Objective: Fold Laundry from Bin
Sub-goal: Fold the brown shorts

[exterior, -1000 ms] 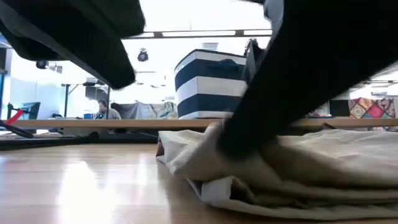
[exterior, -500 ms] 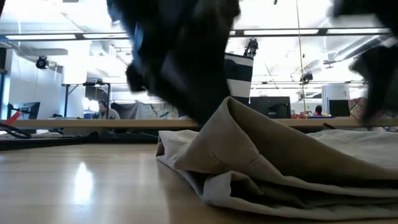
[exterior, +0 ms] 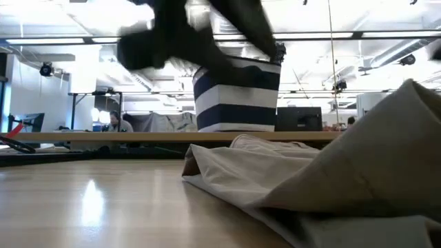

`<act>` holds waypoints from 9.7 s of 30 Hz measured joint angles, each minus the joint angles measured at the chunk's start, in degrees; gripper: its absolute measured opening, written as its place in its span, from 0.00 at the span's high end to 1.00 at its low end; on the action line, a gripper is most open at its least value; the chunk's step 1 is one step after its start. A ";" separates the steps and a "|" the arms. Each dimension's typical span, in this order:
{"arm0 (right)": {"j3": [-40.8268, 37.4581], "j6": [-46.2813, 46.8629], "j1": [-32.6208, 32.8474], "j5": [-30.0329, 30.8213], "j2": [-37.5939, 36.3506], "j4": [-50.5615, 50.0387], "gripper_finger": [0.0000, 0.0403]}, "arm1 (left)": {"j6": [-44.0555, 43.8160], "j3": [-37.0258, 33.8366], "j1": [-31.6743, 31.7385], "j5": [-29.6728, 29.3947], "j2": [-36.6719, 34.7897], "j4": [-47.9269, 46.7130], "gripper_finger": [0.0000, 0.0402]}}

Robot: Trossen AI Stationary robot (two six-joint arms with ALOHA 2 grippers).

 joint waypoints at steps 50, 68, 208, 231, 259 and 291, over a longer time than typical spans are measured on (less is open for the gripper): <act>-3.48 -53.93 -78.01 -11.78 7.09 5.08 0.92 | 10.99 -30.90 15.64 9.01 -7.05 27.66 0.60; 25.71 -64.65 -76.73 -12.74 12.95 1.05 0.98 | 12.41 -31.54 16.45 5.32 -19.28 14.55 0.60; -6.25 -4.63 7.68 5.02 8.86 -0.11 0.74 | 56.72 -4.08 7.38 18.43 8.85 2.64 0.83; -5.02 -5.52 7.03 -3.41 -5.32 -5.31 0.97 | 34.89 -3.90 15.20 46.38 -3.32 4.97 1.00; -0.69 11.24 6.91 -10.49 -3.14 -20.66 0.68 | 41.77 -3.95 29.69 55.32 5.52 8.69 0.66; -22.82 18.99 -7.27 -30.77 -6.60 5.56 0.98 | 33.81 -24.70 27.46 37.24 -15.10 -1.84 0.61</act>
